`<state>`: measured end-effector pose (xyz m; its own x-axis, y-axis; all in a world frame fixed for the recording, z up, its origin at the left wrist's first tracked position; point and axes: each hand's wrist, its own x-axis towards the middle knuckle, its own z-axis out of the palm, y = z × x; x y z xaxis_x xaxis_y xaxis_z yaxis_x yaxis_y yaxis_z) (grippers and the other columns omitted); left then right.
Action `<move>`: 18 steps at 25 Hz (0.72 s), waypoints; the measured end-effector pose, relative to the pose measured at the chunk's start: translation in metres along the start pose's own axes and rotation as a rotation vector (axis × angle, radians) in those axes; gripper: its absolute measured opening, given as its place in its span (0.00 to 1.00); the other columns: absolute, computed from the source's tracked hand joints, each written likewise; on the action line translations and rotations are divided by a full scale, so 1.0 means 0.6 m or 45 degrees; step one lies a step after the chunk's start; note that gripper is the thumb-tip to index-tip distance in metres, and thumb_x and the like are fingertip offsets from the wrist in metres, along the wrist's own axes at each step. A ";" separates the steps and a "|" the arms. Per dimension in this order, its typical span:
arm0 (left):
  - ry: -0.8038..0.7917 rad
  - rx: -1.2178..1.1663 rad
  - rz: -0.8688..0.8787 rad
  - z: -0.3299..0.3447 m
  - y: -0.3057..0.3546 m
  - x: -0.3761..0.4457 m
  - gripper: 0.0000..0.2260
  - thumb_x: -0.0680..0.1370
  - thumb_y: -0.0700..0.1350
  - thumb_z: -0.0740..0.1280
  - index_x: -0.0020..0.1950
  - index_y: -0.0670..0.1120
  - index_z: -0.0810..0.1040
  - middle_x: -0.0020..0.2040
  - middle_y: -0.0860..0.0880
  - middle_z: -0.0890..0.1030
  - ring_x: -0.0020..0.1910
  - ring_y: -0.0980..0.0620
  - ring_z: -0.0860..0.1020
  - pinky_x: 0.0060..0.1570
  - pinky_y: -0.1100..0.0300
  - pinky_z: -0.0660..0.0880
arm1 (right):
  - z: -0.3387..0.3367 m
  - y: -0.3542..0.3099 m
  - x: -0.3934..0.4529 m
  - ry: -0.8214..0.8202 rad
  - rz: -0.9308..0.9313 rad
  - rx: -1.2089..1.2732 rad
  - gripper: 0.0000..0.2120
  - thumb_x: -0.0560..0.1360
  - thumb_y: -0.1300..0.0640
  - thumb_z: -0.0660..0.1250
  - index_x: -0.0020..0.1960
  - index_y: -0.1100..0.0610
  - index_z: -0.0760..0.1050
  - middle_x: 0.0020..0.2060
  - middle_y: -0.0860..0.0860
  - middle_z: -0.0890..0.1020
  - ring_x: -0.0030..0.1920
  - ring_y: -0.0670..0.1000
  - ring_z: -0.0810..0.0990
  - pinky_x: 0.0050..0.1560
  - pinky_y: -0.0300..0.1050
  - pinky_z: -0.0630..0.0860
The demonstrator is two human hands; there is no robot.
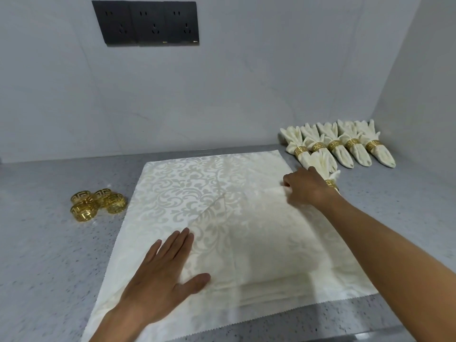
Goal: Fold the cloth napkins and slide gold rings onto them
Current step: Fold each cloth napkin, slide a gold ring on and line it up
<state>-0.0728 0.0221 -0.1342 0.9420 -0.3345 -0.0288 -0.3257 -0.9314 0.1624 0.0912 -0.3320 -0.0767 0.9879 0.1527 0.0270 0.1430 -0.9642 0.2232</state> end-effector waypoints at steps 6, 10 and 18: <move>0.024 -0.030 0.005 0.003 -0.001 0.001 0.41 0.73 0.76 0.43 0.78 0.56 0.33 0.76 0.63 0.31 0.71 0.67 0.27 0.74 0.58 0.33 | -0.002 -0.002 -0.021 0.121 0.096 0.067 0.04 0.71 0.58 0.64 0.45 0.50 0.74 0.44 0.48 0.80 0.53 0.52 0.75 0.50 0.47 0.59; 0.185 0.040 0.095 -0.001 0.004 0.001 0.36 0.78 0.72 0.48 0.80 0.54 0.45 0.80 0.57 0.40 0.77 0.60 0.36 0.75 0.51 0.35 | -0.003 -0.037 -0.096 0.467 0.106 0.331 0.05 0.72 0.60 0.67 0.40 0.50 0.77 0.34 0.48 0.81 0.40 0.55 0.79 0.45 0.47 0.60; 0.539 -0.296 0.289 0.018 0.115 -0.025 0.09 0.77 0.51 0.63 0.50 0.50 0.80 0.47 0.57 0.80 0.45 0.57 0.73 0.47 0.64 0.68 | 0.030 -0.225 -0.270 0.597 -0.014 0.664 0.14 0.59 0.61 0.80 0.42 0.53 0.82 0.37 0.48 0.84 0.34 0.53 0.80 0.37 0.46 0.72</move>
<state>-0.1103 -0.0385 -0.1333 0.8157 -0.3921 0.4252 -0.5441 -0.7698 0.3339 -0.0868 -0.2306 -0.1286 0.8727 0.1273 0.4714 0.2791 -0.9222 -0.2676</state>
